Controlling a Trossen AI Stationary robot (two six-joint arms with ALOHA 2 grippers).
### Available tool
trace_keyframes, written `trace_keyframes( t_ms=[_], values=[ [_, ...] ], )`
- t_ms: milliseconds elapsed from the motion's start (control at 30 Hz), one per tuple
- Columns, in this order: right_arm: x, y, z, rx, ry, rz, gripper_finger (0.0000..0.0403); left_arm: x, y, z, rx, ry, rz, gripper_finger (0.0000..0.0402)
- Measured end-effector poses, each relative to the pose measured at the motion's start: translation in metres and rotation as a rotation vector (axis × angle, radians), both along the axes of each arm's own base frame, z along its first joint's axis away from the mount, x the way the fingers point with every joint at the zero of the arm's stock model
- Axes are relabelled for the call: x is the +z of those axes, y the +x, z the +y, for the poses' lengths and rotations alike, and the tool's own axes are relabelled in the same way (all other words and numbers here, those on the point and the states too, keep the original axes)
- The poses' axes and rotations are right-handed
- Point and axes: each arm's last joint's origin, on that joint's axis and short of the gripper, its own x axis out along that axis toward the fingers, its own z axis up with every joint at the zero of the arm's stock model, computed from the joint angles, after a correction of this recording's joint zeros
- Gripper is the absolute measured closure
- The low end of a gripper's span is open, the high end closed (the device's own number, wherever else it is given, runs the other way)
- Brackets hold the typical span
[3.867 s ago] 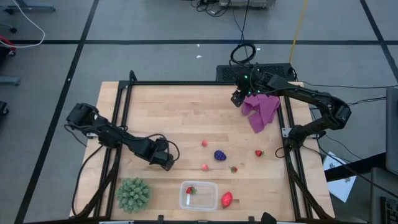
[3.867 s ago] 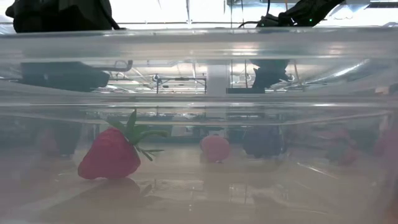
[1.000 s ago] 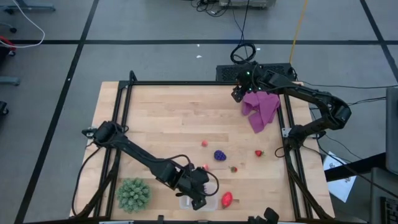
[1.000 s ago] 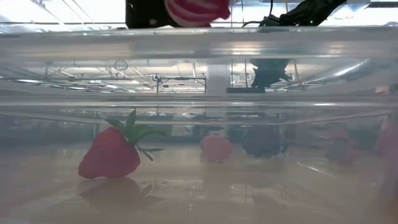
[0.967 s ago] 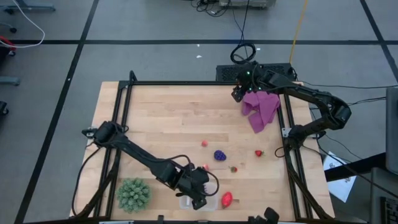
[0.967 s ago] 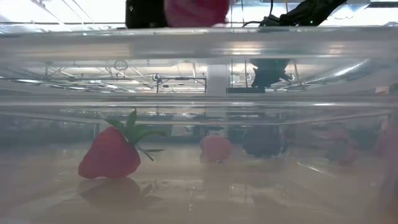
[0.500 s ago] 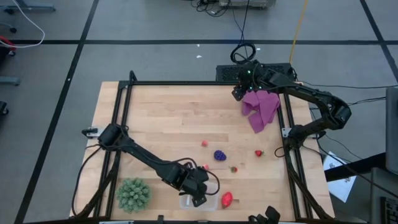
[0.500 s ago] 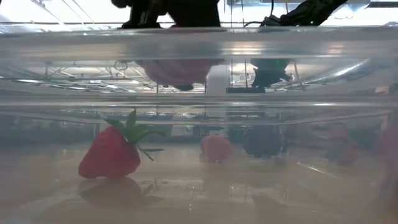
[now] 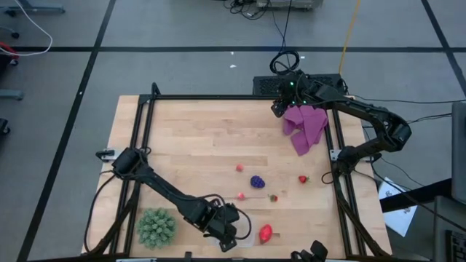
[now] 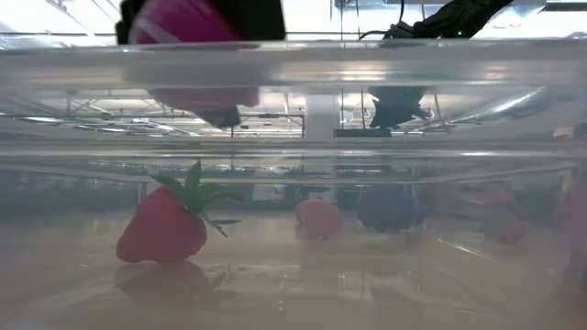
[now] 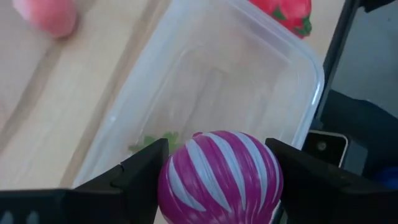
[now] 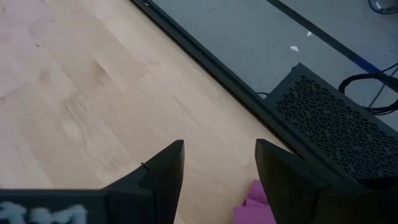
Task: Pick and placing Produce into tupperware
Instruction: Put the onion into the transparent bin
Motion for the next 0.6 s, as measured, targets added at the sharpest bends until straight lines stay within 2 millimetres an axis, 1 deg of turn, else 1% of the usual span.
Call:
trace_keyframes(
  t_ms=[167,333,600],
  values=[
    [-0.0002,-0.0001,0.0001,-0.01,0.009,-0.004,0.0215,-0.0017,-0.0063,-0.0035,0.01,0.011,0.036,0.0133],
    [-0.0001,-0.0001,0.0001,-0.011,0.009,-0.005,0.0215,-0.0039,-0.0105,-0.0004,0.039,0.031,0.087,0.0133],
    [0.0009,0.0007,-0.0006,-0.011,-0.002,-0.017,0.0215,-0.0044,-0.0078,-0.0005,0.03,0.042,0.061,0.0133]
  ],
)
